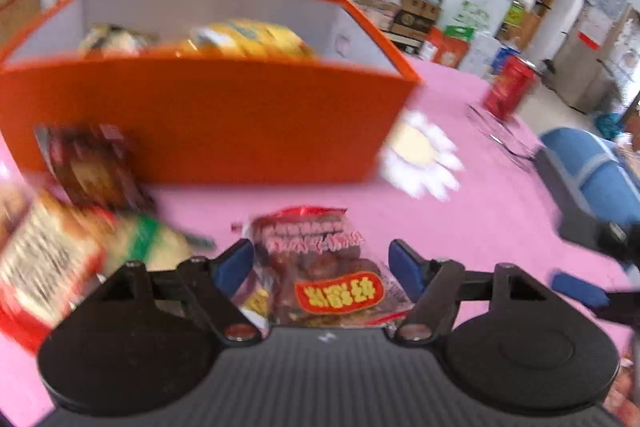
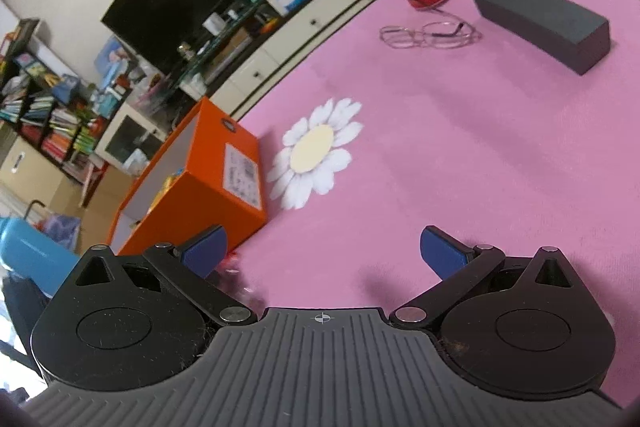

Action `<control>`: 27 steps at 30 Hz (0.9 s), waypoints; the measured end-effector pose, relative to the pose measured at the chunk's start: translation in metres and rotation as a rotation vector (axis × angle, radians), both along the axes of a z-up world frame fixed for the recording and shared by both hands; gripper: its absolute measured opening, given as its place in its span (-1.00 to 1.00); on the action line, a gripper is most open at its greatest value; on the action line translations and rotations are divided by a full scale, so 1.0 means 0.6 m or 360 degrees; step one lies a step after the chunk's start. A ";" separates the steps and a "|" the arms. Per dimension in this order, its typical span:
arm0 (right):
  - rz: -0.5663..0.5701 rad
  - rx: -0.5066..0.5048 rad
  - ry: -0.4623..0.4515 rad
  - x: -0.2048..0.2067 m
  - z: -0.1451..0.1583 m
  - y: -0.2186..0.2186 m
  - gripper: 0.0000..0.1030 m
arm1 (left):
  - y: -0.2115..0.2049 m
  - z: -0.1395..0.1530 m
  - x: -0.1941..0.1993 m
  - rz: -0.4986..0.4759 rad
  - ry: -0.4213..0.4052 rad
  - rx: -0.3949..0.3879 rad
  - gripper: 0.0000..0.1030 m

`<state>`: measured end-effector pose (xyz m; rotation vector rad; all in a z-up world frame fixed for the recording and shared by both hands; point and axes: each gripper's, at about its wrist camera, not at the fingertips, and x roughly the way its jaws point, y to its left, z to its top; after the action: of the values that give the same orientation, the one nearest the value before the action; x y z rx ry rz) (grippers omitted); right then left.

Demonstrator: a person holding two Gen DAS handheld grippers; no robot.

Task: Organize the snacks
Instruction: 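Grasp the orange cookie packet with the left tool while the right tool grasps the red-labelled date bag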

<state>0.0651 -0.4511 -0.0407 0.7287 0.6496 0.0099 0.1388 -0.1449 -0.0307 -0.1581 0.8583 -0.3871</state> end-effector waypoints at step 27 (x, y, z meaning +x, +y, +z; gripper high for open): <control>0.0402 -0.0520 0.0098 -0.011 0.000 0.101 0.81 | 0.240 0.029 -0.156 0.0299 -0.0127 0.0096 0.77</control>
<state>0.0588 -0.3904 -0.0410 0.3302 0.7771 0.1118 0.0450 -0.0009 -0.0133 -0.1651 0.7683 -0.1901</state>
